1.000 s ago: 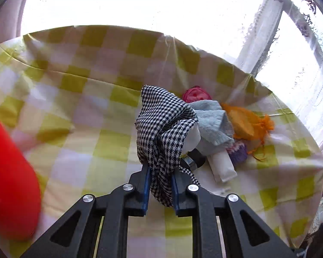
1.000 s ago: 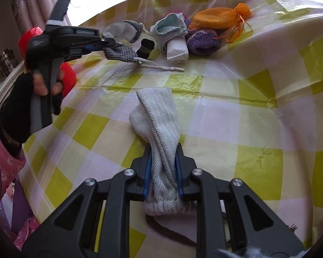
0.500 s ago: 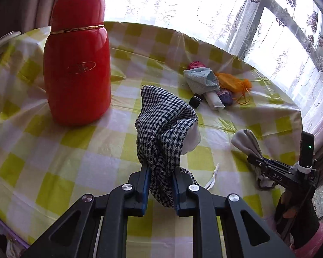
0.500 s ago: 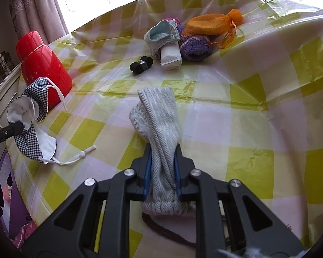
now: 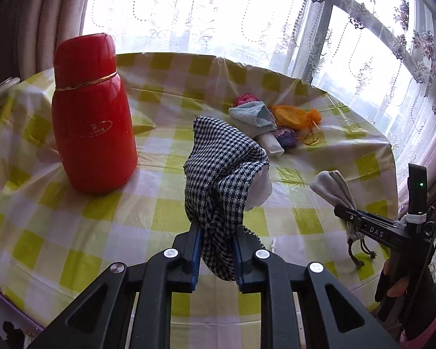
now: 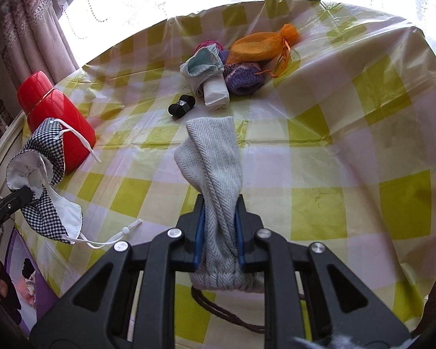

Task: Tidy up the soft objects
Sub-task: 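Lift and carry the grey sock and houndstooth cloth to the box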

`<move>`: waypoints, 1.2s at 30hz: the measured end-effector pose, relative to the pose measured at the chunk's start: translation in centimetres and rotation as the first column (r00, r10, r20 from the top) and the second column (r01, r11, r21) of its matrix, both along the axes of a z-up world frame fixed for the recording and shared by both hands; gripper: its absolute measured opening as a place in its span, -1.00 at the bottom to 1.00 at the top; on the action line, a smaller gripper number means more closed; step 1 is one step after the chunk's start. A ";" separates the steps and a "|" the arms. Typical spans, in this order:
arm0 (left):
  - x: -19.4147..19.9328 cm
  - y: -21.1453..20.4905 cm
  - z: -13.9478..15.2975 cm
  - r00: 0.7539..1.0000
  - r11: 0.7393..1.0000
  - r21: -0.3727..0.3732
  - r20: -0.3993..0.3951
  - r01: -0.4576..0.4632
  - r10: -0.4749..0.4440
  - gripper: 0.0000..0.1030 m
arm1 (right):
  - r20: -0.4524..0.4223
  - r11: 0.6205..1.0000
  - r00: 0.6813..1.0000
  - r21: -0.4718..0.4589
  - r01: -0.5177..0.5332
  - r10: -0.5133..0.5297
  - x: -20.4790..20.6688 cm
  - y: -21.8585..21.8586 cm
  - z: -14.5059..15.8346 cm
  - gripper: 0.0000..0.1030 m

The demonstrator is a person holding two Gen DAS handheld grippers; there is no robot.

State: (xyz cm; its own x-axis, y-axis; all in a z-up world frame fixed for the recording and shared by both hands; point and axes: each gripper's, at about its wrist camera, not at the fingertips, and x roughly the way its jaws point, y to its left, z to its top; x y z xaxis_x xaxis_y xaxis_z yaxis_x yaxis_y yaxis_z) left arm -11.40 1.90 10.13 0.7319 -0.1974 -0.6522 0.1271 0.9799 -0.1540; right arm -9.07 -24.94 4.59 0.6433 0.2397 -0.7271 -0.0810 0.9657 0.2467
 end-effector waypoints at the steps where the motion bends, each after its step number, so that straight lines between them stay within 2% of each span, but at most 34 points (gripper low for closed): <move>1: -0.1 -0.2 0.5 1.000 1.000 0.007 0.010 0.002 -0.002 -0.62 | 0.006 1.000 1.000 -0.006 0.007 -0.007 -0.1 0.1 0.4 -0.58; 9: -1.2 -2.4 3.5 0.997 0.997 0.060 0.062 0.041 -0.044 -0.61 | 0.054 0.999 0.998 0.029 0.037 -0.038 -1.6 0.4 4.0 -0.58; 18: -2.8 -3.7 5.8 0.989 0.993 0.093 0.117 0.074 -0.084 -0.61 | 0.147 0.998 0.987 0.036 0.053 -0.058 -2.9 0.6 8.6 -0.58; 28: -3.0 -3.9 5.5 0.988 0.995 0.067 0.133 0.074 -0.082 -0.61 | 0.185 0.996 0.980 0.062 0.066 -0.077 -4.2 -0.4 10.2 -0.58; 36: -3.5 -4.6 5.3 0.985 0.993 0.091 0.145 0.080 -0.093 -0.61 | 0.295 0.997 0.954 0.054 0.046 -0.060 -8.0 -1.1 13.4 -0.58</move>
State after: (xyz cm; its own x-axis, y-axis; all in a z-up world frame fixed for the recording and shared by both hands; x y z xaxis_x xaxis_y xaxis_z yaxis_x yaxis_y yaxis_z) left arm -14.89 -2.66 15.43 0.8046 -0.2128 -0.5544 0.2272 0.9729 -0.0437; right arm -17.11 -26.00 18.01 0.8410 0.2278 -0.4908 -0.1061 0.9589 0.2633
